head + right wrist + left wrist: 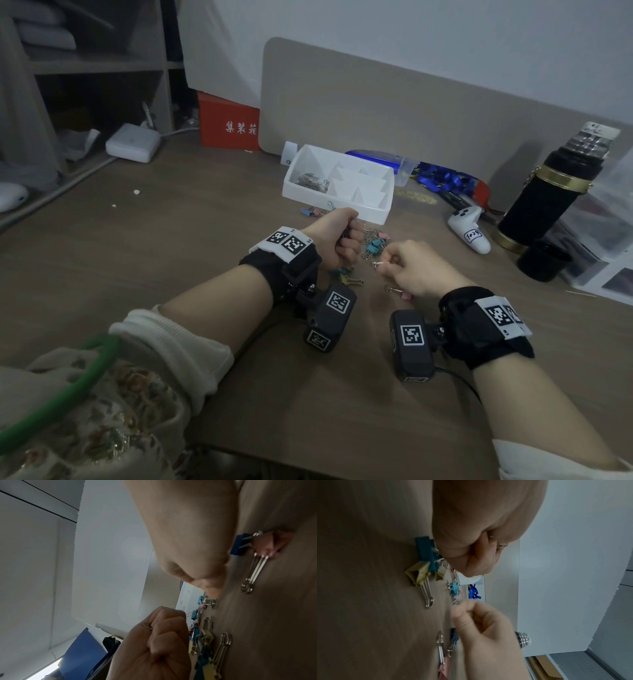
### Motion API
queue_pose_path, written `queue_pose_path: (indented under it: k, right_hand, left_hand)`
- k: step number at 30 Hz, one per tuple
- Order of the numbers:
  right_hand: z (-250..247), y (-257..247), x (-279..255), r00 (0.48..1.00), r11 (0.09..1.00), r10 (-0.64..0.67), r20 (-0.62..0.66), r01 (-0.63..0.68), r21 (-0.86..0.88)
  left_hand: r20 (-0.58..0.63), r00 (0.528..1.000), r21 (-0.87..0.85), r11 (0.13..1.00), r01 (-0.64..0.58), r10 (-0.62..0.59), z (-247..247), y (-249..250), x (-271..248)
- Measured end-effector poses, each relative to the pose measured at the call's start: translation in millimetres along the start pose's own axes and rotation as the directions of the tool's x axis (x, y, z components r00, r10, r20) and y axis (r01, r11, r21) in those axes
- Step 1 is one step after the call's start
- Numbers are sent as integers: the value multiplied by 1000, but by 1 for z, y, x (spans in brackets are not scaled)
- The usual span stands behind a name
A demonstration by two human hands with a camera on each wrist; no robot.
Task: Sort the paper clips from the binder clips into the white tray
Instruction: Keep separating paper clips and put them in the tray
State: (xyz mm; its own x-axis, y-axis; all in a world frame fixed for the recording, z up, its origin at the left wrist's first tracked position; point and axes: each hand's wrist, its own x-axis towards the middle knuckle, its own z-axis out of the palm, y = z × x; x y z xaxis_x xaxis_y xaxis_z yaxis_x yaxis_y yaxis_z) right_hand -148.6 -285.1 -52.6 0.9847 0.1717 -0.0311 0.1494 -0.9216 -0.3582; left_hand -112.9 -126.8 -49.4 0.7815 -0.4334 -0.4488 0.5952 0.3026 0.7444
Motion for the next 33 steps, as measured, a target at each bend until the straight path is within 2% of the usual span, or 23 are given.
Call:
queue_pose_path:
  k: [2,5,7,8,10,17,24,28,33]
  right_hand:
    - [-2,-1,1,983,999,-24,-181,31,34]
    - [-6,-3,3,869,984,-83,-488,150,99]
    - [-9,-6,2,797,962,-113,-593,237,135]
    - [-10,-9,0,778,950,-120,-616,271,157]
    - [-11,-15,-2,774,931,-138,-618,315,187]
    - [-1,-25,-3,848,917,-169,-502,322,236]
    - [0,-22,-1,829,926,-202,-521,335,175]
    - [1,-21,0,822,922,-194,-536,339,186]
    - [3,-22,1,805,928,-157,-572,318,193]
  left_hand:
    - [11,1000,10,1000,13,-13,0,0,-1]
    - [47,998,63,997,38,-41,2,0,-3]
    - [80,994,113,991,65,-74,3,-1,-5]
    - [97,991,138,987,78,-92,4,-2,-7]
    - [123,985,172,980,99,-122,6,-3,-8]
    - [164,974,114,984,136,-154,9,-6,-2]
    - [168,978,103,989,105,-121,10,-8,-5]
    - [131,988,18,996,84,-85,10,-7,-4]
    - [62,998,-60,998,-4,8,7,-6,-5]
